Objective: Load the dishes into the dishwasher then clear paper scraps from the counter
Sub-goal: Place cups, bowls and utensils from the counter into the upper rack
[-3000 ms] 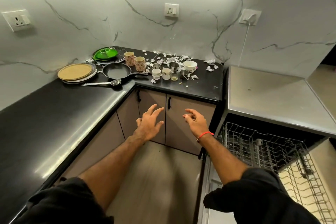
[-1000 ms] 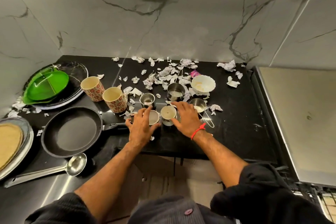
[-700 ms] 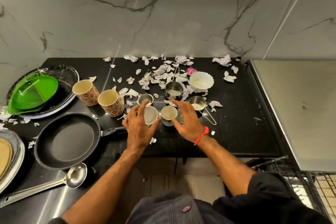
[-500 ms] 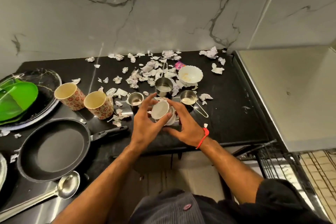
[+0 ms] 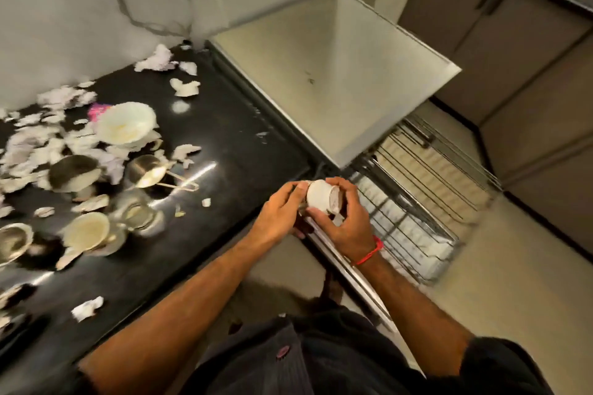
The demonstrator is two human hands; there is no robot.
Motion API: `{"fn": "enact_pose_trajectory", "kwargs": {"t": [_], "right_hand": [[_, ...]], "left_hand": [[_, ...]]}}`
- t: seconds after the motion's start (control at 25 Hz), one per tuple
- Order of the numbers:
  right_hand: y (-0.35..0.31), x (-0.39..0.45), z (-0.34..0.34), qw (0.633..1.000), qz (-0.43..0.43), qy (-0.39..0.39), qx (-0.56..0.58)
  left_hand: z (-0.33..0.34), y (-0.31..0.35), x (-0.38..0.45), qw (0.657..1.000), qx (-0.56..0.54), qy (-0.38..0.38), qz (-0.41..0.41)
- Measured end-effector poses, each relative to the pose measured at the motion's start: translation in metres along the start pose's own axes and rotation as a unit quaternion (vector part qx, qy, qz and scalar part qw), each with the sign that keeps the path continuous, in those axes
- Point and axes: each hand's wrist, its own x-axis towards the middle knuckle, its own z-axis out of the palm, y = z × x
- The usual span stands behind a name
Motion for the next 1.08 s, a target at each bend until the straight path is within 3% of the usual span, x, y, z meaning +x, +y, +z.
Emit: {"fn": "enact_pose_trajectory", "kwargs": {"t": [0.16, 0.32, 0.52, 0.8, 1.0, 1.08], "right_hand": [[0.077, 0.002, -0.084, 0.993, 0.096, 0.041, -0.06], [0.175, 0.008, -0.159, 0.962, 0.239, 0.09, -0.092], [0.271, 0.014, -0.203, 0.912, 0.379, 0.068, -0.14], [0.336, 0.041, -0.216, 0.906, 0.334, 0.083, -0.247], [0.378, 0.055, -0.225, 0.887, 0.338, -0.064, -0.309], [0.39, 0.055, -0.226, 0.878, 0.368, -0.08, -0.296]], "left_hand": [[0.08, -0.001, 0.059, 0.99, 0.125, -0.063, -0.019], [0.145, -0.005, 0.109, 0.973, 0.2, -0.102, -0.061], [0.205, -0.024, 0.161, 0.943, 0.283, -0.149, -0.09], [0.236, -0.046, 0.189, 0.922, 0.33, -0.171, -0.113], [0.236, -0.056, 0.192, 0.922, 0.332, -0.162, -0.113], [0.237, -0.056, 0.194, 0.925, 0.333, -0.153, -0.106]]}}
